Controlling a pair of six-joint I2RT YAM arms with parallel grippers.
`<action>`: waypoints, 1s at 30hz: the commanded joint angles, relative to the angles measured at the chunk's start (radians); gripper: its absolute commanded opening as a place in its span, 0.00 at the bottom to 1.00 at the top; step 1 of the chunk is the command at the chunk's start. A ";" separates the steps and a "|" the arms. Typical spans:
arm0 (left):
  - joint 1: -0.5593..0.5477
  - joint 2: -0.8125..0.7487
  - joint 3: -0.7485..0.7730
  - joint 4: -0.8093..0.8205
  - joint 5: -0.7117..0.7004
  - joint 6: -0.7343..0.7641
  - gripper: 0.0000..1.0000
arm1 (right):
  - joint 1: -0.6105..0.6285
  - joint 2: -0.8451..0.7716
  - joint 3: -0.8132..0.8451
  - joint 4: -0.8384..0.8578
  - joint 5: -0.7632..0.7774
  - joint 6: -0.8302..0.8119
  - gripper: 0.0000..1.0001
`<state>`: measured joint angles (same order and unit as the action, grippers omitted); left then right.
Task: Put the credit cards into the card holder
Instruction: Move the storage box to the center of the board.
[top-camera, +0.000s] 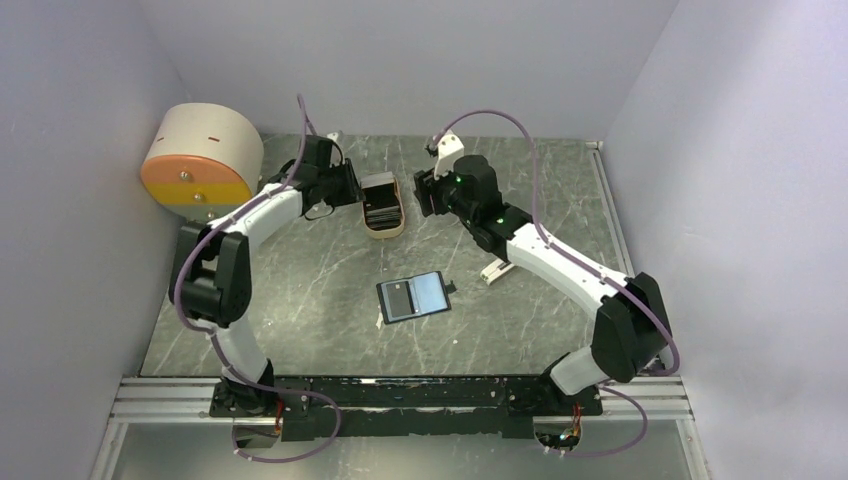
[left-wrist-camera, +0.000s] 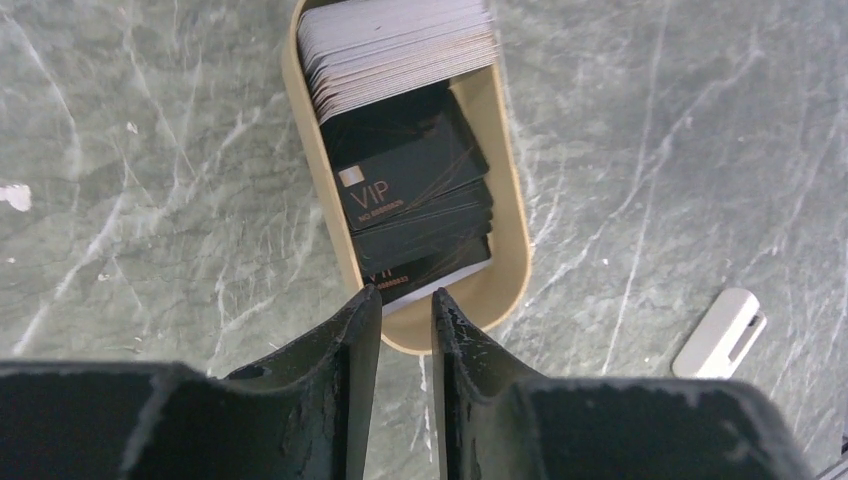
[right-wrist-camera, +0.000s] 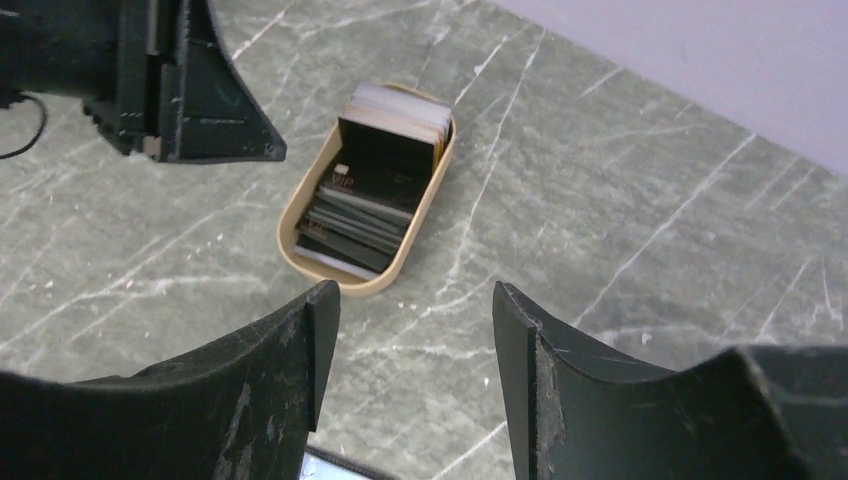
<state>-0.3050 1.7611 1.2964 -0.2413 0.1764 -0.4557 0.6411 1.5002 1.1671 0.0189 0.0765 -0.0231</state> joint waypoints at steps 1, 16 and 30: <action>-0.002 0.071 0.012 0.051 0.006 -0.041 0.31 | -0.003 -0.071 -0.056 0.004 0.012 0.014 0.61; -0.004 0.238 0.103 0.075 0.004 0.005 0.29 | -0.003 -0.135 -0.087 -0.020 -0.009 0.027 0.61; -0.014 0.264 0.116 0.031 0.024 0.048 0.13 | -0.003 -0.157 -0.096 -0.022 0.000 0.032 0.61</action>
<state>-0.3050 2.0079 1.3796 -0.1967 0.1631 -0.4351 0.6407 1.3697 1.0855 -0.0067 0.0681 0.0002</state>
